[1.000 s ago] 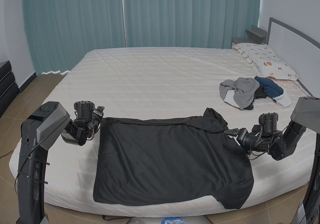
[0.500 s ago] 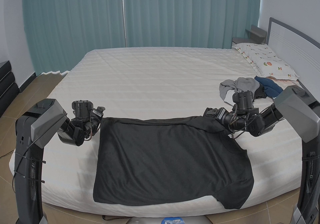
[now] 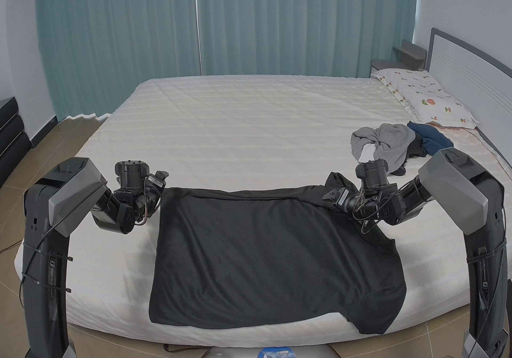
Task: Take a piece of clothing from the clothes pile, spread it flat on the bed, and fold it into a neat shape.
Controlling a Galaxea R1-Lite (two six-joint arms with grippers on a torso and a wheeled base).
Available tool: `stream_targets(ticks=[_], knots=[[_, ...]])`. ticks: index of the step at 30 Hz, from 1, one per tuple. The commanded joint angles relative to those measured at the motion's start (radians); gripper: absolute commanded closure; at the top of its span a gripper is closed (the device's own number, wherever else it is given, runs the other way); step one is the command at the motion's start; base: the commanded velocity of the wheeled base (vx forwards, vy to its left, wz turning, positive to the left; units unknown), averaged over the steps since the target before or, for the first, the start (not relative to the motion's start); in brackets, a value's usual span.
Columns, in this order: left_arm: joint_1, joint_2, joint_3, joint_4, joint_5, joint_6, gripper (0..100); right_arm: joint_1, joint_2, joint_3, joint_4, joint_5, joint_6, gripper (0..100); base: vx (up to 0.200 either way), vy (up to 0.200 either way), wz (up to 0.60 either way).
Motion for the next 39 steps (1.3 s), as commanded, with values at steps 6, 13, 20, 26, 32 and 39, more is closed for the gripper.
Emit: stream_targets(ticks=[6,13,20,26,32,39], knots=[[-0.001,-0.001,0.003,-0.002,0.003,0.005,0,0.02,0.161,-0.173,-0.086,-0.083,0.016,0,0.0,0.0,0.0],[-0.007,-0.001,0.003,-0.003,0.015,0.005,0,0.02,0.24,-0.466,-0.265,-0.139,0.038,0,0.0,0.0,0.0],[-0.007,-0.001,0.001,-0.003,0.015,0.005,0,0.008,0.306,-0.59,-0.261,-0.174,0.011,0,0.0,0.0,0.0],[-0.007,0.001,0.0,-0.003,0.015,0.005,0,-0.024,0.355,-0.59,-0.242,-0.177,-0.068,0,0.0,0.0,0.0],[-0.007,0.007,-0.004,-0.002,0.015,0.006,0,-0.069,0.364,-0.59,-0.14,-0.212,-0.116,0,0.0,0.0,0.0],[-0.007,0.007,-0.005,-0.002,0.015,0.008,0,-0.075,0.349,-0.59,-0.129,-0.226,-0.114,0,0.0,0.0,0.0]])
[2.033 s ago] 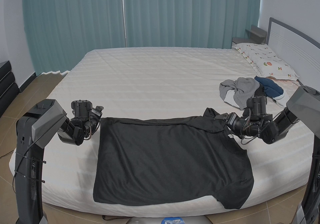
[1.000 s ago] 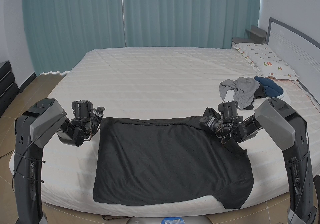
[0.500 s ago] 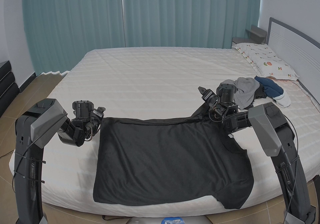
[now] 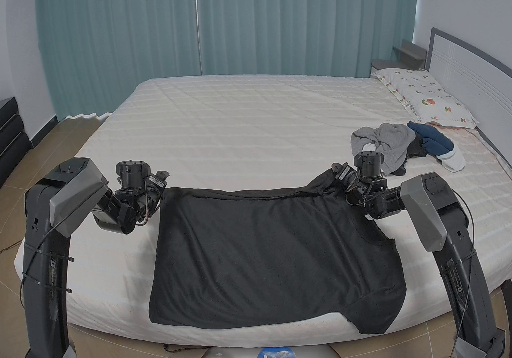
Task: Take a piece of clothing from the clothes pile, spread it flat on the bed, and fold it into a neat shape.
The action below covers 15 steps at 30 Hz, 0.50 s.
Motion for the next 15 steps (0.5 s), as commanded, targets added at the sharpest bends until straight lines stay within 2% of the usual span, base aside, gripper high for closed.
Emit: stream_targets(ticks=[1,11,15], knots=[[0.0,0.004,-0.002,0.0,0.0,0.0,0,-0.007,-0.008,0.001,-0.001,-0.004,-0.003,0,0.0,0.0,0.0],[0.0,0.004,-0.003,0.001,0.0,0.001,0,-0.052,-0.058,0.049,0.001,-0.004,-0.005,0,0.0,0.0,0.0],[0.0,0.005,-0.005,0.001,0.0,0.001,0,-0.075,-0.109,0.197,0.001,0.02,-0.006,0,0.0,0.0,0.0]])
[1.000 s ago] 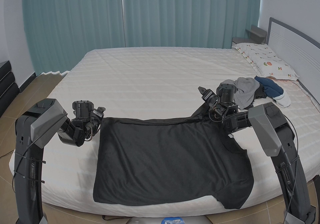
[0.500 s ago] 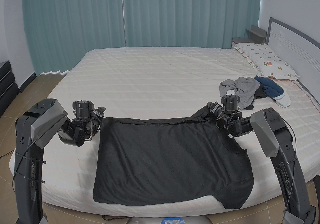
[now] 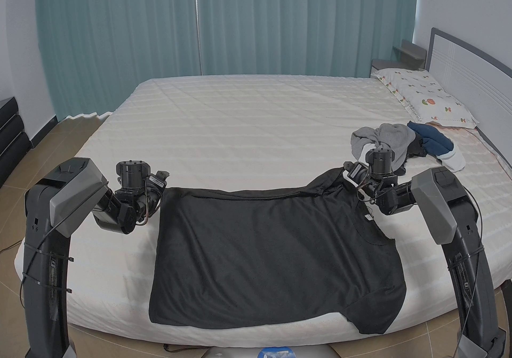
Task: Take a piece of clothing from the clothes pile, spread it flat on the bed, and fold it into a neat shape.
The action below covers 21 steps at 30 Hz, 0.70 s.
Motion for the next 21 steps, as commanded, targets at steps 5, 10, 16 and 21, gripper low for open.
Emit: stream_targets(ticks=[5,10,16,21], knots=[[0.0,0.004,-0.002,0.003,0.0,0.002,0,-0.034,-0.077,0.217,-0.01,0.077,-0.009,0,0.0,0.0,0.0],[0.0,0.005,-0.002,0.003,0.0,0.002,0,-0.041,-0.077,0.222,-0.002,0.083,-0.001,0,0.0,0.0,0.0],[0.0,0.01,-0.005,0.003,0.0,0.009,0,-0.043,-0.104,0.269,-0.007,0.117,0.022,0,0.0,0.0,0.0],[0.0,0.01,-0.005,0.004,0.0,0.009,0,-0.043,-0.132,0.319,-0.012,0.162,0.06,0,0.0,0.0,0.0]])
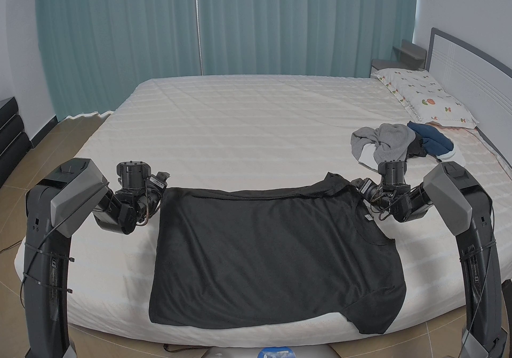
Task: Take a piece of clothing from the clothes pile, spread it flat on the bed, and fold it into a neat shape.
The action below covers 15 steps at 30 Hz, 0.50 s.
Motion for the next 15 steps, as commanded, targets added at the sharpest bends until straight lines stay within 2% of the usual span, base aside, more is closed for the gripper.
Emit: stream_targets(ticks=[1,7,8,15], knots=[[0.0,0.004,-0.001,0.0,0.001,0.0,0,0.001,-0.026,0.032,0.0,0.009,0.01,0,0.0,0.0,0.0],[0.0,0.004,-0.001,0.0,0.001,0.0,0,-0.005,-0.026,0.03,0.008,0.015,0.041,0,0.0,0.0,0.0],[0.0,0.004,-0.001,0.0,0.001,0.0,0,-0.005,-0.026,0.03,0.009,0.015,0.046,100,0.0,0.0,0.0],[0.0,0.004,-0.003,0.0,0.001,0.0,0,-0.006,-0.019,0.029,0.013,0.015,0.047,100,0.0,0.0,0.0]])
